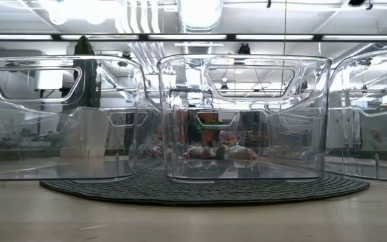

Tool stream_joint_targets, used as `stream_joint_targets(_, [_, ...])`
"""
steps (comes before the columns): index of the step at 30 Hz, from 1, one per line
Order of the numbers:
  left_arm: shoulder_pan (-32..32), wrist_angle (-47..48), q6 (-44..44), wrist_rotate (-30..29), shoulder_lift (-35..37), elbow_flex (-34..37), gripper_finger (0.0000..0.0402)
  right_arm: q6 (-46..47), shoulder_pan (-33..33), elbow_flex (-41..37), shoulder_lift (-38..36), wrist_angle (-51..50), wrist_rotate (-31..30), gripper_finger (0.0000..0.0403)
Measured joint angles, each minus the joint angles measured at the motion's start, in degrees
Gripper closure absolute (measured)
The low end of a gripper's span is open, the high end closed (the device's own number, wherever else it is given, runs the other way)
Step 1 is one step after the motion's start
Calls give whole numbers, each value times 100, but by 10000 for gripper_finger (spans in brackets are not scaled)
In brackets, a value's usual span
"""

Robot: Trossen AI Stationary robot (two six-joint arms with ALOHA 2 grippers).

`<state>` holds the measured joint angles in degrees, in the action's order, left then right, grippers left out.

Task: Pick and place Granola Bars by type
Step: Put the red granola bar into the left transparent bin

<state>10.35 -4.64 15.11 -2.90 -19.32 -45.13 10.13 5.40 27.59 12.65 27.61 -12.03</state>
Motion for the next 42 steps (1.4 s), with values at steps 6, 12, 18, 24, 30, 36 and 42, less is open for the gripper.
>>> stream_joint_targets(6, [0, 949, -361, 365, -971, -1604, 402, -335, -1, 1727, 1068, -1014, 41, 394])
stream_joint_targets(12, [4, 2102, -627, 363, -1873, -3161, 402, -465, -1, 3478, 2074, -2462, 48, 394])
stream_joint_targets(18, [3, 3346, -676, 357, -2728, -4519, 402, -473, -1, 5121, 2978, -4149, 48, 394])
stream_joint_targets(24, [2, 4501, -973, 337, -3431, -5507, 402, -329, -1, 6455, 3734, -5734, 48, 394])
stream_joint_targets(30, [2, 5039, -1559, 295, -3849, -5778, 402, -454, -1, 7213, 4247, -6922, 46, 394])
stream_joint_targets(36, [-2, 5118, -1858, 280, -4113, -5669, 402, -481, 1, 7414, 4514, -7287, 4, 394])
stream_joint_targets(42, [-2, 5099, -1854, 282, -4356, -5587, 402, -481, 1, 7328, 4648, -7287, 0, 394])
